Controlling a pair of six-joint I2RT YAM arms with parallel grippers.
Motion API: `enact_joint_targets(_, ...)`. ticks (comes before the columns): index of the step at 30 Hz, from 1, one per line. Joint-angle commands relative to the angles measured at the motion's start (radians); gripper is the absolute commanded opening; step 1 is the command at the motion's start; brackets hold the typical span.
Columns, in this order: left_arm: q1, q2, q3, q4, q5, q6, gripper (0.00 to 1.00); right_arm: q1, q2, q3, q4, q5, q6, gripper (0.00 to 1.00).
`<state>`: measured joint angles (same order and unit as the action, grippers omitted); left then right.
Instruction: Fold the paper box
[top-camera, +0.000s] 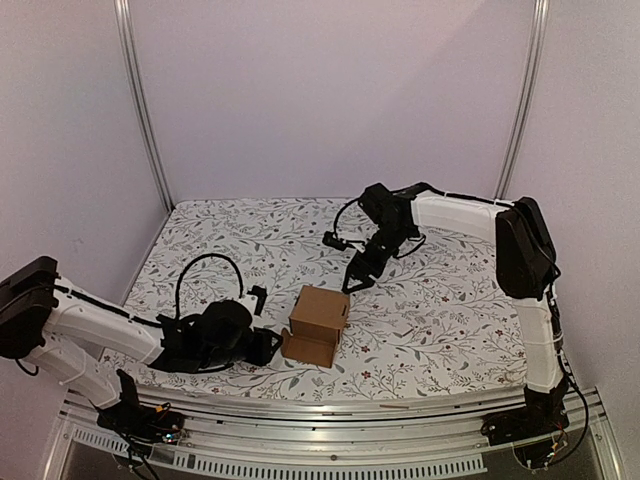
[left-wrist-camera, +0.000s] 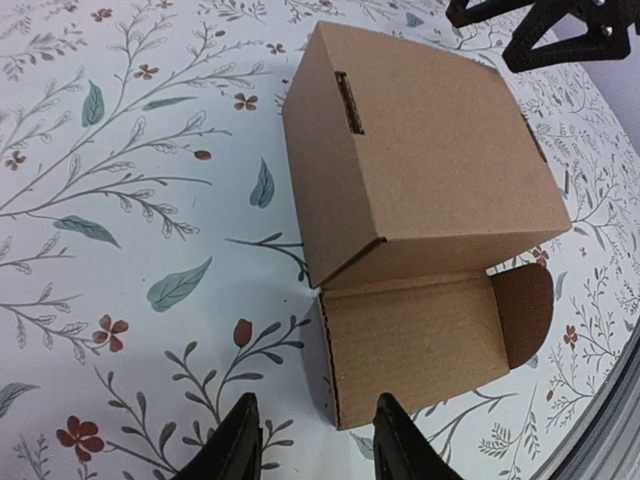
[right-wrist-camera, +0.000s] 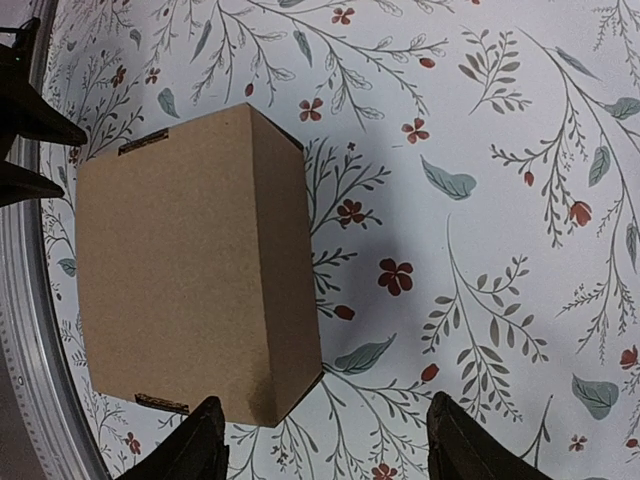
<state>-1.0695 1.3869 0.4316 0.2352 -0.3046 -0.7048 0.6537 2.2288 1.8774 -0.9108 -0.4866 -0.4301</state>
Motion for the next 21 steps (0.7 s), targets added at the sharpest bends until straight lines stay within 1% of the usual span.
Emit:
enact_joint_targets(1, -0.015, 0.06, 0.003, 0.066, -0.001, -0.017, 0.38, 0.002, -0.027, -0.034, -0.008, -0.082, 0.011, 0.67)
enact_joint_targets(4, -0.015, 0.079, 0.023, 0.037, 0.002, -0.018, 0.38, 0.002, -0.025, -0.046, -0.008, -0.115, 0.018, 0.67)
enact_joint_targets(7, -0.015, 0.098, 0.033, 0.017, 0.017, -0.017, 0.34, 0.002, -0.026, -0.059, -0.008, -0.123, 0.022, 0.67)
enact_joint_targets(12, -0.016, 0.119, 0.032, 0.028, 0.031, -0.011, 0.23, 0.003, -0.024, -0.088, -0.008, -0.153, 0.023, 0.67)
enact_joint_targets(16, -0.015, 0.143, 0.055, 0.02, 0.035, 0.018, 0.14, 0.002, -0.03, -0.112, -0.02, -0.18, 0.025, 0.63)
enact_joint_targets(21, -0.015, 0.165, 0.084, 0.015, 0.037, 0.078, 0.09, 0.004, -0.066, -0.179, -0.026, -0.222, 0.031, 0.6)
